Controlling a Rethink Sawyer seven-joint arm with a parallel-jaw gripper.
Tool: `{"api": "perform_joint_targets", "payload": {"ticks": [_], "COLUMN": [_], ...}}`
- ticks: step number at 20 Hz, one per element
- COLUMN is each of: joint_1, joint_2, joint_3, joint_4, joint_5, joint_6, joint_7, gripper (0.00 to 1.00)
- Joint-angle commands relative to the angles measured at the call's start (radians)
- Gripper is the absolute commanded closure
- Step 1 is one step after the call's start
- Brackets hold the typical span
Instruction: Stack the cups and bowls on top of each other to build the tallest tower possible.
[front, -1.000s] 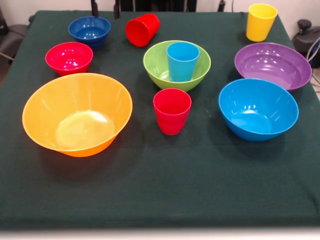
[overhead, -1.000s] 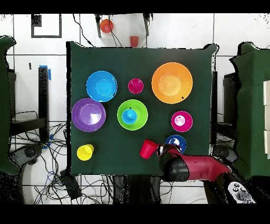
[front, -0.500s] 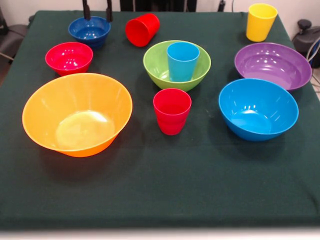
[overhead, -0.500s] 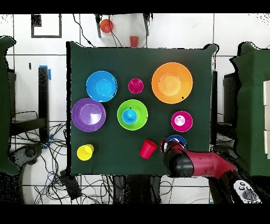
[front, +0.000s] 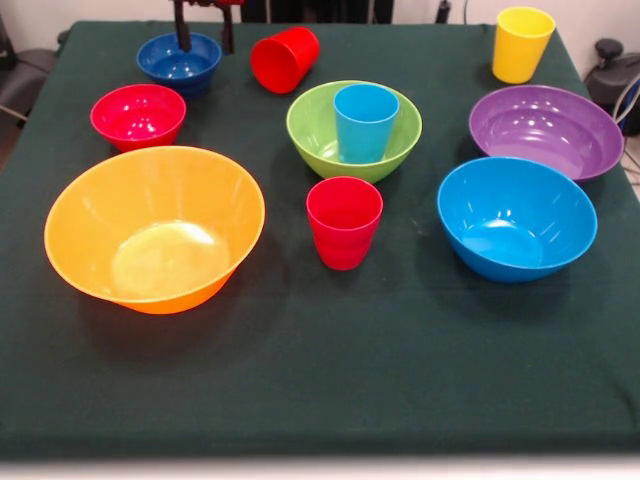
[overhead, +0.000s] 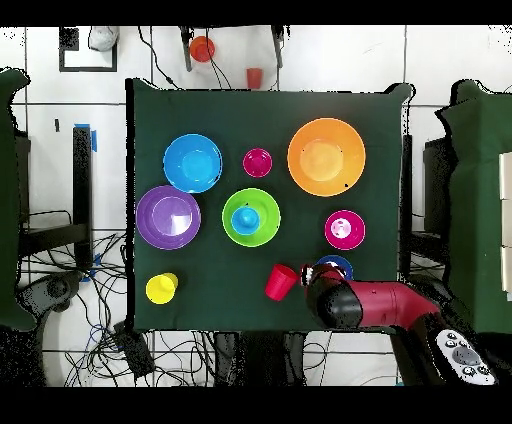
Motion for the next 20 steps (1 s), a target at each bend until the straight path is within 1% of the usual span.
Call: {"api": "perform_joint_targets", "payload": {"ticks": [1, 9, 14, 17, 20], "joint_1": [0.057, 0.059, 0.067, 0.053, 0.048], "joint_2": [0.073, 0.064, 0.081, 0.086, 0.076], "joint_3": [0.027, 0.036, 0.033, 0.032, 0.041], "joint_4": [-0.064, -0.06, -0.074, -0.066, -0.064], "joint_5": [-0.035, -0.022, -0.02, -0.03, -0.031], "joint_6": [-0.001, 0.017, 0.007, -0.007, 0.006], "joint_7": [0.038, 0.029, 0.037, 0.034, 0.02], "gripper": [0.0, 0.0, 0.0, 0.0, 0.0]}}
